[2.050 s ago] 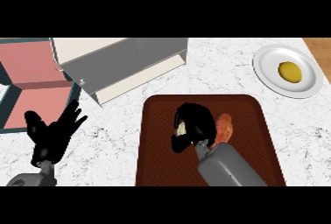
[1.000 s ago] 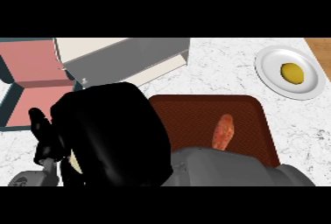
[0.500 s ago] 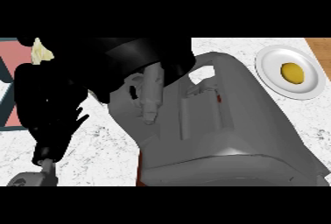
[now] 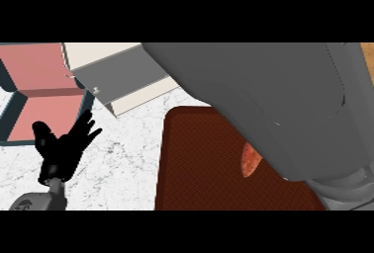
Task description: Pick the cupcake from the tray and place it in the tiered shelf
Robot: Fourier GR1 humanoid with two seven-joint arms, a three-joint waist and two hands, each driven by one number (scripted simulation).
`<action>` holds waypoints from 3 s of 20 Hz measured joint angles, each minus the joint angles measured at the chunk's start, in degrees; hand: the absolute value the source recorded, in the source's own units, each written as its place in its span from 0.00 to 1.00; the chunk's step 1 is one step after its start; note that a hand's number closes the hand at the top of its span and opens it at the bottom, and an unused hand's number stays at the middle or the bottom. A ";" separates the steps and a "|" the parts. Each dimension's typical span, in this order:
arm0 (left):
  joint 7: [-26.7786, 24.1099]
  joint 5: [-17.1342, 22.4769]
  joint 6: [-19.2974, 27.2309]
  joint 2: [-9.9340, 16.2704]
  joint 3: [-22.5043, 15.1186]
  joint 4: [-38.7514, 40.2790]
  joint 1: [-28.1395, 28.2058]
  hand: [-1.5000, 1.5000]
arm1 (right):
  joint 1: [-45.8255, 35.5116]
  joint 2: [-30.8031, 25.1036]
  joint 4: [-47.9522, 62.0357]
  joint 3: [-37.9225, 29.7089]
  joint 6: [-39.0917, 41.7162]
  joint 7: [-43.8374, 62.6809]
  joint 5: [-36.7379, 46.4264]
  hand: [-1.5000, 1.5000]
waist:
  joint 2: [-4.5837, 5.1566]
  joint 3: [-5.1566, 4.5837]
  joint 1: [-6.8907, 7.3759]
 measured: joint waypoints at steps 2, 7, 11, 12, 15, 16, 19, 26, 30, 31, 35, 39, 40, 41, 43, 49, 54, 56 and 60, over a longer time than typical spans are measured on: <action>0.50 0.24 -0.51 0.22 0.19 0.01 -0.30 0.50 | -0.77 -0.39 4.13 -0.77 0.38 -3.55 0.04 1.00 | 0.10 -0.02 0.15; -0.62 -0.30 -0.51 -0.52 0.12 0.10 -0.27 0.50 | -3.45 -1.68 13.81 -2.39 2.40 -11.36 0.08 1.00 | 0.24 0.03 0.47; -0.32 -0.83 -0.28 -0.93 -0.09 0.01 -0.49 0.50 | -5.15 -1.57 20.81 -2.36 1.70 -17.36 1.89 1.00 | 0.36 0.03 0.71; -0.48 -0.63 -0.54 -0.90 0.05 -0.19 -0.37 0.50 | -5.57 -1.18 22.37 -2.22 1.20 -18.28 2.46 1.00 | 0.35 -0.02 0.78; -0.21 -0.54 -0.93 -0.76 0.20 -0.20 -0.69 0.50 | -5.77 -0.43 27.44 -2.05 -1.61 -22.51 4.40 1.00 | 0.53 -0.08 1.07; -0.18 -0.40 -1.28 -0.46 0.56 0.43 -0.98 0.50 | -5.71 -0.13 28.75 -2.09 -2.57 -23.64 4.88 1.00 | 0.54 -0.06 1.01; -0.80 -0.46 -1.65 -0.62 0.68 0.62 -1.07 0.50 | -7.26 -0.41 33.41 -3.12 -3.67 -26.81 5.48 1.00 | 0.62 -0.07 1.25; -0.54 -1.37 -1.16 -1.13 0.58 0.86 -1.66 0.50 | -9.18 0.77 41.57 -4.23 -8.18 -32.98 7.42 1.00 | 0.81 0.00 1.68; -0.03 -1.37 -1.38 -1.09 0.85 1.21 -2.14 0.50 | -10.26 0.50 44.76 -5.45 -8.90 -36.56 7.42 1.00 | 0.85 0.02 1.80; 0.17 -1.35 -1.36 -1.29 0.67 0.67 -1.95 0.50 | -10.55 0.12 45.54 -5.73 -8.65 -37.30 7.41 1.00 | 0.85 -0.01 1.87; -0.13 -1.78 -1.62 -1.45 0.53 0.93 -2.03 0.50 | -11.31 0.76 48.14 -6.25 -9.45 -39.50 7.82 1.00 | 0.88 0.01 1.91; 0.14 -1.54 -1.94 -1.24 1.17 1.37 -2.27 0.50 | -12.53 0.79 50.06 -6.09 -9.46 -39.56 8.79 1.00 | 0.78 0.01 1.73; 0.73 -1.41 -2.02 -1.22 1.09 0.91 -2.31 0.50 | -12.70 0.61 50.24 -7.43 -10.26 -39.10 7.76 0.00 | 0.81 0.00 1.81; 1.10 -1.39 -2.08 -1.07 1.20 1.06 -2.50 0.50 | -12.96 0.15 50.38 -8.62 -10.84 -38.73 6.87 0.00 | 0.83 -0.01 1.78; 0.97 -1.55 -2.11 -1.18 1.12 0.98 -2.39 0.50 | -13.00 0.46 50.69 -10.74 -13.00 -37.79 5.29 0.00 | 0.81 -0.01 1.76; 0.68 -2.04 -1.72 -1.89 0.81 0.32 -1.99 0.50 | -13.25 0.21 50.74 -17.21 -16.33 -37.47 -0.13 0.00 | 0.84 -0.04 1.86; 1.11 -2.01 -1.73 -1.97 1.00 -0.08 -1.89 0.50 | -13.84 -1.23 50.13 -23.06 -16.85 -37.61 -5.53 0.00 | 0.82 -0.04 1.77; 1.51 -2.28 -1.41 -2.02 1.05 0.05 -2.06 0.50 | -13.93 -1.60 50.07 -25.07 -18.30 -37.62 -7.21 0.00 | 0.85 -0.03 1.74; 0.94 -2.29 -1.63 -2.04 1.38 0.39 -1.94 0.50 | -13.98 -4.09 50.10 -27.34 -22.12 -37.64 -8.45 0.00 | 0.87 -0.05 1.61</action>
